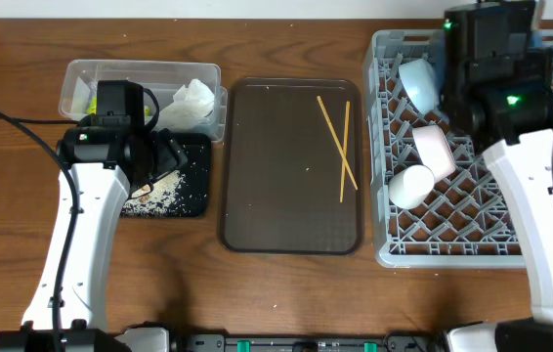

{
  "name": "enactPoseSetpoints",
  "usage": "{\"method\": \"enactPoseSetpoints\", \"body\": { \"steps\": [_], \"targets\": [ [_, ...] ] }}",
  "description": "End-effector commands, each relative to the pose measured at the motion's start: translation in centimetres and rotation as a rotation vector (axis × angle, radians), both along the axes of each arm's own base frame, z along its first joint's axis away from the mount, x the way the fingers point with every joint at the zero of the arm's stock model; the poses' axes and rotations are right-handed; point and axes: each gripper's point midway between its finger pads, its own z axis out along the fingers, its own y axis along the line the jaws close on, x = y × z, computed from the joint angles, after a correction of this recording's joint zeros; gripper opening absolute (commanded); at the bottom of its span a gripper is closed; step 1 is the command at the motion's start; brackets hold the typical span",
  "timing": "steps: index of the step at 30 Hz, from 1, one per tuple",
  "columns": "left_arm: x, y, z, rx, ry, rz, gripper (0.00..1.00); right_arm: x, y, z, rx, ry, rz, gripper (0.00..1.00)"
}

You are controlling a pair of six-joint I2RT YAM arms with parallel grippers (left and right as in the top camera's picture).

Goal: Sort waste into correct bins and load items into the dishwasher rack
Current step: 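Lift the blue plate and stand it upright in the dish rack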

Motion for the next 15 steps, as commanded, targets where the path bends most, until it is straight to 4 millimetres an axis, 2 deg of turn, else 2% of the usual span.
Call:
{"method": "enactPoseSetpoints", "body": {
  "steps": [1, 5, 9, 15],
  "targets": [
    [0.2, 0.3, 0.9, 0.014, -0.023, 0.002, 0.9, -0.2, -2.8, 0.4, -0.184, 0.112, -0.109, 0.01],
    [0.2, 0.3, 0.9, 0.014, -0.023, 0.002, 0.9, 1.4, -4.6, -1.2, -0.234, 0.194, -0.14, 0.01],
    [0.2, 0.3, 0.9, 0.014, -0.023, 0.002, 0.9, 3.8, -5.9, -3.8, -0.302, 0.319, -0.144, 0.01],
    [0.2, 0.3, 0.9, 0.014, -0.023, 0.002, 0.9, 6.9, -6.7, -5.5, -0.345, 0.333, -0.147, 0.01]
  ]
}}
